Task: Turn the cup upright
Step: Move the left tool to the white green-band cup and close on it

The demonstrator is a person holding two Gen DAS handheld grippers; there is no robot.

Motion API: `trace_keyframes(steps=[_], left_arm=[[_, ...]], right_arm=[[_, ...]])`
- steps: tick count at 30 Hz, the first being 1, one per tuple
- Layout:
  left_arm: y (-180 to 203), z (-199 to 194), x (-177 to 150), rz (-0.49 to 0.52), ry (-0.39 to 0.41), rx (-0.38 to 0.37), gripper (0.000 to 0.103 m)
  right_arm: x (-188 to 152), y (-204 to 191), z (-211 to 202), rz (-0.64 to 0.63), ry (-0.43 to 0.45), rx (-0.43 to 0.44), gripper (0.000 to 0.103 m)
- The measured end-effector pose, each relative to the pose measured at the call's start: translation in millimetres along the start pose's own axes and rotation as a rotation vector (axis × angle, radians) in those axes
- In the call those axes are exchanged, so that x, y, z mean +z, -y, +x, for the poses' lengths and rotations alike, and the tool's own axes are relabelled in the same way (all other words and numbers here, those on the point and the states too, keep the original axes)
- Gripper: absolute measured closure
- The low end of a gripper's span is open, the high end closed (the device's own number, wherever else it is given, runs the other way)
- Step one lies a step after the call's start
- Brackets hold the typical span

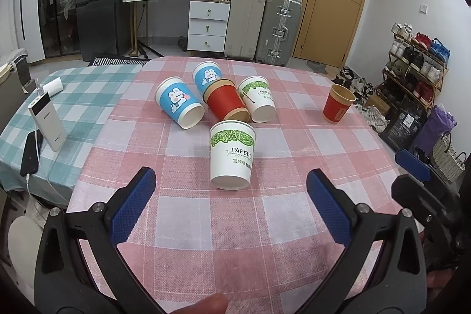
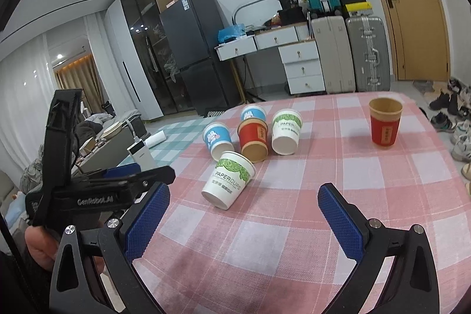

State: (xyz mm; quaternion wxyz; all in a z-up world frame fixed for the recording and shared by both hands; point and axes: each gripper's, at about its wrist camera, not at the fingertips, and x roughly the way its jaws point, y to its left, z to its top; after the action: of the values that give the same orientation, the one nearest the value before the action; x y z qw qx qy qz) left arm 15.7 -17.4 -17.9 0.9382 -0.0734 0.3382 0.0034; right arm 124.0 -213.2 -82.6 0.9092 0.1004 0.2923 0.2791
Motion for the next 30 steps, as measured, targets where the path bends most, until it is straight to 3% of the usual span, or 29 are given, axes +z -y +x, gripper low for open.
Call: trace_keyframes(steps=[6,11,15,17,19,21,22,26,30], left_arm=[[-1.1,44.6,24.0,-0.004,-0.095,-0.017,0.001],[0.0,103.2,37.5,0.034,-0.209,-0.035,0.001],[-4.7,153.4,39.9,0.001,-0.327,-0.056,0.001],[-4.7,170.7,40.4,0.007,-0.342,-0.038,0.001],[-2.5,185.5,40.3,0.031,-0.362,-0.018,0.008],[-4.1,201.5,38.7,0.024,-0.417,-0.048,0.022],[-6.1,209.6,37.7,0.005,-0.453,-0.075,0.045],[-8.7,216.7,41.6,-0.030,-0.478,-0.126,0.046],[-7.0,188.1,54.8,-0.055,-0.456,-0.164,0.046]], right_arm=[[-3.9,25.8,13.8,0.035,-0.016,-0.021,0.000],[-7.3,46.7,27.3,0.075,-0.038,-0.014,0.000],[-8.2,57.1,40.6,0.092,-0.052,0.000,0.000],[-7.8,61.1,47.5,0.100,-0.063,0.010,0.000],[-7.7,64.8,53.2,0.108,-0.067,0.021,0.000],[-8.1,67.3,55.8,0.119,-0.070,0.032,0.000],[-8.3,68.1,56.2,0.123,-0.070,0.034,0.000],[-9.4,66.7,48.6,0.135,-0.068,0.030,0.000],[-9.8,57.8,26.6,0.133,-0.039,0.026,0.000]])
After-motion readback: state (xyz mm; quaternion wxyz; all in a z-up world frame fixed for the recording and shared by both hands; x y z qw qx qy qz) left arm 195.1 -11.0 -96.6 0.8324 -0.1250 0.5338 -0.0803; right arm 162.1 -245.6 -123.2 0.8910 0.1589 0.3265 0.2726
